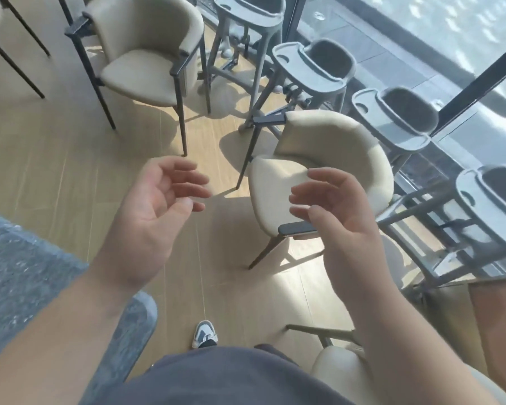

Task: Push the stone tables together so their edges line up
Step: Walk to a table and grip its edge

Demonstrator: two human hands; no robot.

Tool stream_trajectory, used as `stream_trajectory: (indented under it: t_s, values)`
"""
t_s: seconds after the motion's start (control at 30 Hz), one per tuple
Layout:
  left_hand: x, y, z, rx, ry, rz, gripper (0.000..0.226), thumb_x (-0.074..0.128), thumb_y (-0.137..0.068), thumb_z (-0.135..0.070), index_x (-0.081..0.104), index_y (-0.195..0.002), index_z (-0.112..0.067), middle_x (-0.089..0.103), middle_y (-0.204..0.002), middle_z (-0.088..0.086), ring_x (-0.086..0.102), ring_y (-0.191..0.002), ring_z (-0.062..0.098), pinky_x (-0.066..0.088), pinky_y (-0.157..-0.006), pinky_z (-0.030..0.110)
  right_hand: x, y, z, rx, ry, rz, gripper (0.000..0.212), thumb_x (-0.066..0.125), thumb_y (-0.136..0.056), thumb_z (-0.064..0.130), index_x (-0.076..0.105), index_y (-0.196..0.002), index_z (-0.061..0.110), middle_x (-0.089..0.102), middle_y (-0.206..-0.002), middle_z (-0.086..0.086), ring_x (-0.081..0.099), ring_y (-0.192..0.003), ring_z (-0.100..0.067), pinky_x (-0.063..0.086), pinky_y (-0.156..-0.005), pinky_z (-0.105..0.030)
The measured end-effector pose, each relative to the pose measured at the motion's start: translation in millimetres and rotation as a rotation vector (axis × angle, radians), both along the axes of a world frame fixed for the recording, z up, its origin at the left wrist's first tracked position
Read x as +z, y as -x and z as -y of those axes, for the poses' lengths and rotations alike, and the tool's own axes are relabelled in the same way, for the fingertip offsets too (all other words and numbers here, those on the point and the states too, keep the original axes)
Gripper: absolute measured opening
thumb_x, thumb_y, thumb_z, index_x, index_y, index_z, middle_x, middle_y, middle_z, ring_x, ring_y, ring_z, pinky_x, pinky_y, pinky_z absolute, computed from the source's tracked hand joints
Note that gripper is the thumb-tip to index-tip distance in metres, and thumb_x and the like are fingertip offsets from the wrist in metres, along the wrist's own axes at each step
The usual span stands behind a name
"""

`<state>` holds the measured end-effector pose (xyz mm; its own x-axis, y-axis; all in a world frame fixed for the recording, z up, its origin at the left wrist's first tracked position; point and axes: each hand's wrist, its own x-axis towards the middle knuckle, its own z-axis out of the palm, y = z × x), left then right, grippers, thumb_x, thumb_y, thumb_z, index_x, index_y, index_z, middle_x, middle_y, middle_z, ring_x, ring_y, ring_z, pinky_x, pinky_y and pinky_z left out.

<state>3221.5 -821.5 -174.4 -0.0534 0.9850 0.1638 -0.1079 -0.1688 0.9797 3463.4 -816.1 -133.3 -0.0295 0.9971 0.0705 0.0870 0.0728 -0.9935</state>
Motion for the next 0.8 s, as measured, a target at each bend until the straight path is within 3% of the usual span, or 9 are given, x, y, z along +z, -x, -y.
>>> stream_trajectory:
  t_s: [0.1,0.3,0.5,0.7,0.8]
  values:
    - [2,-2,-38,0.004,-0.016,0.032,0.034,0.052,-0.091,-0.013,0.056,-0.124,-0.021,0.068,-0.115,0.003,0.066,-0.109,0.030,0.056,-0.092,0.039,-3,-1,-37,-0.021,0.008,-0.034,0.040,0.047,-0.085,0.002,0.058,-0.121,0.016,0.069,-0.104,-0.007,0.065,-0.105,-0.024,0.055,-0.096,-0.047]
    - [-4,-7,-122,0.042,0.031,-0.002,0.040,0.045,-0.093,-0.001,0.056,-0.124,-0.022,0.069,-0.117,0.003,0.066,-0.111,0.029,0.056,-0.092,0.039,-11,-1,-137,0.012,0.034,-0.043,0.040,0.048,-0.086,0.002,0.058,-0.122,0.017,0.071,-0.105,-0.005,0.066,-0.109,-0.024,0.054,-0.097,-0.047]
    - [11,0,-204,0.183,0.000,-0.013,0.039,0.046,-0.091,-0.002,0.057,-0.123,-0.023,0.069,-0.118,0.004,0.066,-0.111,0.027,0.057,-0.093,0.040,-11,23,-248,0.223,0.014,-0.015,0.044,0.044,-0.086,0.003,0.060,-0.116,0.030,0.071,-0.107,-0.001,0.066,-0.110,-0.021,0.053,-0.098,-0.050]
    - [17,45,-236,0.376,-0.016,-0.013,0.035,0.054,-0.091,-0.011,0.057,-0.124,-0.023,0.068,-0.119,0.005,0.066,-0.112,0.029,0.056,-0.093,0.039,0,89,-330,0.442,-0.028,-0.027,0.044,0.046,-0.086,0.001,0.060,-0.116,0.029,0.070,-0.107,-0.001,0.065,-0.112,-0.022,0.053,-0.095,-0.041]
    - [12,85,-241,0.525,0.002,0.020,0.036,0.051,-0.090,-0.005,0.057,-0.123,-0.019,0.068,-0.118,0.008,0.067,-0.111,0.031,0.057,-0.092,0.040,1,131,-355,0.555,-0.033,-0.032,0.043,0.045,-0.086,0.002,0.060,-0.117,0.027,0.070,-0.107,-0.002,0.065,-0.112,-0.023,0.054,-0.095,-0.042]
